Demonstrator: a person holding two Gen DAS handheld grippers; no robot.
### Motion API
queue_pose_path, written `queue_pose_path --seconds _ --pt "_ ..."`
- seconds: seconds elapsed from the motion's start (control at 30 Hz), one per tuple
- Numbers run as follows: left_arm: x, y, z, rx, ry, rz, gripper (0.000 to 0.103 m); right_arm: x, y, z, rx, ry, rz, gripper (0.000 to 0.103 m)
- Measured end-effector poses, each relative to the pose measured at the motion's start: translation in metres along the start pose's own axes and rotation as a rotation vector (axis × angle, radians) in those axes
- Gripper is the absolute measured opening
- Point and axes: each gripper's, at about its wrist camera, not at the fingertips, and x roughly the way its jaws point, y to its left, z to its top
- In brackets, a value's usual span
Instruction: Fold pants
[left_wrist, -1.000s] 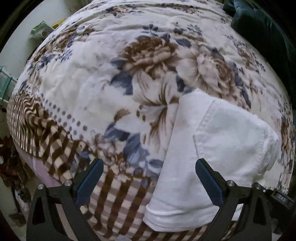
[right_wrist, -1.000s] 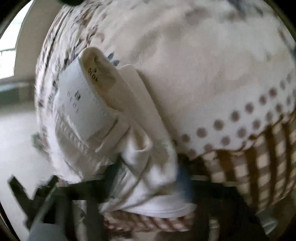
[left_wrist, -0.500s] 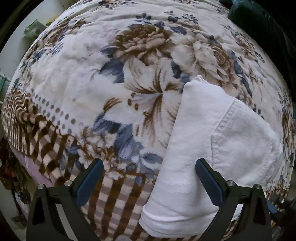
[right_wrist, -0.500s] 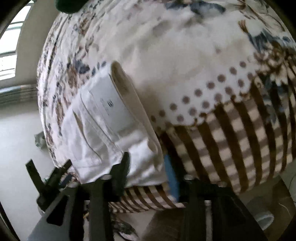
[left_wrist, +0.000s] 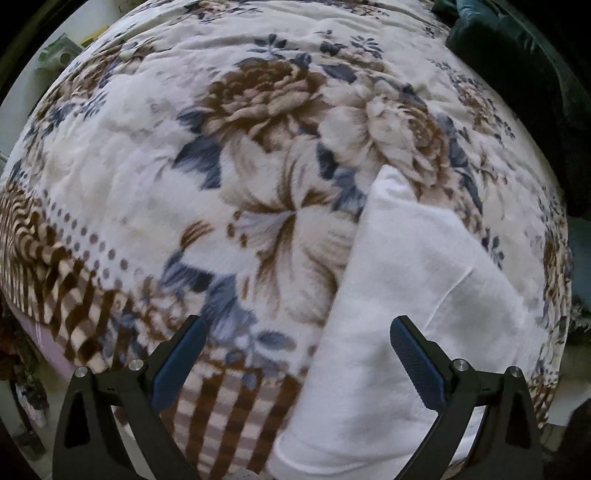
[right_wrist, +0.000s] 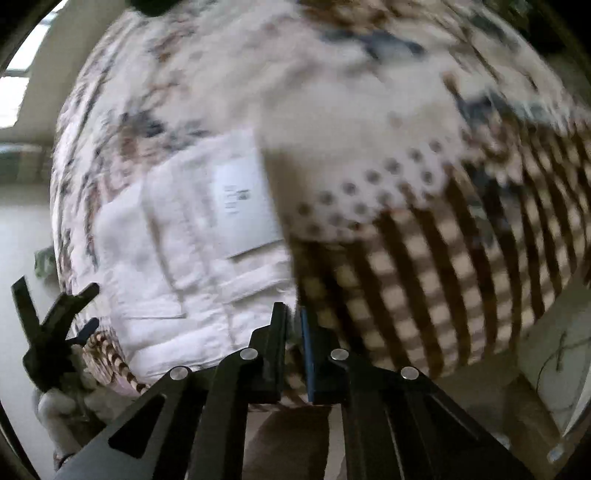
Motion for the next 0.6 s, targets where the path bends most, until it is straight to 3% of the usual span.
queue_pose_path --seconds 0.07,0.13,0.17,0.2,0.27,0.3,0.4,0.43,0.47,0.5,0.57,0.6 --pt "0.004 -0.007 0.007 0.008 0.002 -0.019 0.102 0.016 -0.013 0.005 0.037 0.1 0.027 0.012" --pt "0.007 -0.013 0.015 0.027 -0.002 -0.025 0.102 0.011 -0.018 0.014 0.1 0.079 0.114 0.016" --pt "0.007 -0.014 0.017 0.035 -0.007 -0.026 0.102 0.009 -0.013 0.022 0.086 0.046 0.147 0.023" --pt "0.006 -0.017 0.02 0.047 -0.016 -0.026 0.102 0.003 -0.009 0.027 0.065 0.02 0.153 0.032" --pt "0.006 -0.019 0.025 0.062 -0.028 -0.025 0.102 -0.002 0.007 0.042 0.019 -0.033 0.185 0.083" --pt "0.007 -0.02 0.027 0.062 -0.027 -0.025 0.102 0.003 0.013 0.049 0.005 -0.039 0.215 0.086" --pt "0.009 -0.017 0.03 0.049 -0.024 -0.026 0.102 0.036 0.022 0.069 -0.013 0.046 0.226 0.086" --pt "0.009 -0.016 0.031 0.045 -0.024 -0.027 0.102 0.055 0.023 0.074 -0.008 0.1 0.197 0.079" --pt "0.009 -0.014 0.031 0.04 -0.023 -0.027 0.102 0.066 0.028 0.079 -0.004 0.114 0.206 0.041" --pt "0.009 -0.012 0.033 0.034 -0.022 -0.028 0.102 0.072 0.032 0.08 -0.005 0.112 0.227 0.026" --pt "0.009 -0.009 0.035 0.028 -0.02 -0.034 0.102 0.066 0.048 0.073 -0.091 0.076 0.144 0.014" --pt "0.009 -0.008 0.036 0.027 -0.017 -0.043 0.102 0.053 0.06 0.068 -0.155 0.038 0.094 0.014"
